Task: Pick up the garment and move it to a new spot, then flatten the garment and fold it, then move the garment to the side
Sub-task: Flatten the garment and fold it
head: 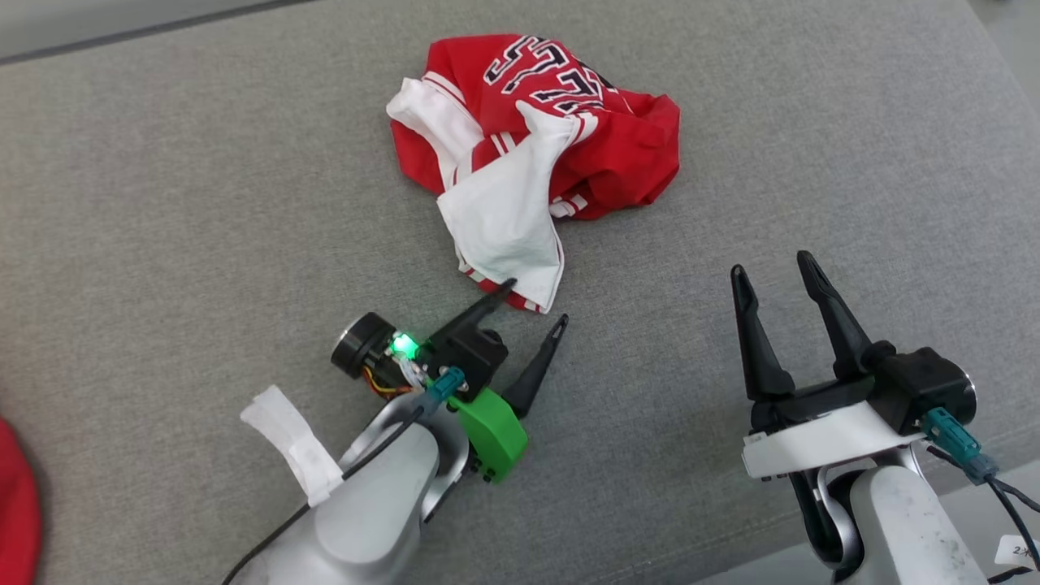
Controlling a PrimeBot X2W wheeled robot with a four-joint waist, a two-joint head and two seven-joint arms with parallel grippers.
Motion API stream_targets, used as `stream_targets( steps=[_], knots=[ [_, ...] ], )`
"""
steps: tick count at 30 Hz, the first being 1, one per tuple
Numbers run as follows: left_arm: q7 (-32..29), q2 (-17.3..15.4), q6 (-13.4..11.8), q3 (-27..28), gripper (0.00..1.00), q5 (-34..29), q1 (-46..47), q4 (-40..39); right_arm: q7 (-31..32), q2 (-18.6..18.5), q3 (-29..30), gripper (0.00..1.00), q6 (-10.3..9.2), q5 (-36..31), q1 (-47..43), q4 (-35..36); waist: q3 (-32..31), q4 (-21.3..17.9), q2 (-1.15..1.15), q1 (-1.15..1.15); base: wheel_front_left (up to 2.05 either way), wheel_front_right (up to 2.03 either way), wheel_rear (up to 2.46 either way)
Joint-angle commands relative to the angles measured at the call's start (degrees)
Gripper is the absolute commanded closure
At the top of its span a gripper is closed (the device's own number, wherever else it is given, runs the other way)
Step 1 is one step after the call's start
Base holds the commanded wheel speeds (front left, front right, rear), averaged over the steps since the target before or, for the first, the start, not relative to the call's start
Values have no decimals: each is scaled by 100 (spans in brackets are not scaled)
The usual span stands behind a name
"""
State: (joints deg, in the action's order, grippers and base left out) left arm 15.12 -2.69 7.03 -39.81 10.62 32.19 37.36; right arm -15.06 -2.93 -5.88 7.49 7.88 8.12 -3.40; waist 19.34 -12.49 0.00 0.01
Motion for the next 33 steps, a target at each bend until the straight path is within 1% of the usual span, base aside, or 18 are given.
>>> stream_targets(
  steps=[1, 5, 8, 9, 10, 17, 21, 25, 29, 33],
  knots=[
    [4, -37, -81, 20, 0, 17, 201, 62, -13, 5, 15, 0, 1, 65, 128, 36, 479, -359, 0, -1, 0, 0, 0],
    [0, -38, -199, 15, 0, 33, 438, 384, -13, 7, 32, 0, 1, 114, 210, 46, 594, -403, 0, -1, 0, 0, 0],
    [-3, -40, -293, -37, 0, -137, 548, 532, -13, 4, 37, 0, 1, 126, 252, 32, 605, -416, 0, -1, 0, 0, 0],
    [-3, -41, -363, 12, 94, -149, 564, 460, -13, 4, 46, 0, 1, 143, 269, 37, 597, -415, 0, -1, 0, 0, 0],
    [-2, -42, -374, 19, 100, -181, 547, 417, -13, 5, 54, 0, 1, 155, 272, 38, 576, -407, 0, -1, 0, 0, 0],
    [4, -78, -160, 48, 100, -280, 447, -432, -13, 4, 37, 0, 1, 249, 126, -60, 189, -248, 0, -1, 0, 0, 0],
    [4, -276, -30, -108, 100, -367, 825, -813, -13, 4, -72, 0, 1, 322, 13, -128, -158, -178, 0, -1, 0, 0, 0],
    [-43, -468, 37, -362, 100, -292, 1621, -888, -13, 1, -166, 0, 1, 388, -85, -181, -471, -190, 0, -1, 0, 0, 0],
    [-350, -686, 42, -1014, 100, -20, 2871, -962, -13, 1, -334, 0, 1, 440, -106, -227, -603, -341, 0, -1, 0, 0, 0],
    [-531, -934, 44, -1617, 100, 306, 4202, -750, -13, 4, -553, 0, 1, 520, -76, -256, -631, -653, 0, -1, 0, 0, 0]
  ],
)
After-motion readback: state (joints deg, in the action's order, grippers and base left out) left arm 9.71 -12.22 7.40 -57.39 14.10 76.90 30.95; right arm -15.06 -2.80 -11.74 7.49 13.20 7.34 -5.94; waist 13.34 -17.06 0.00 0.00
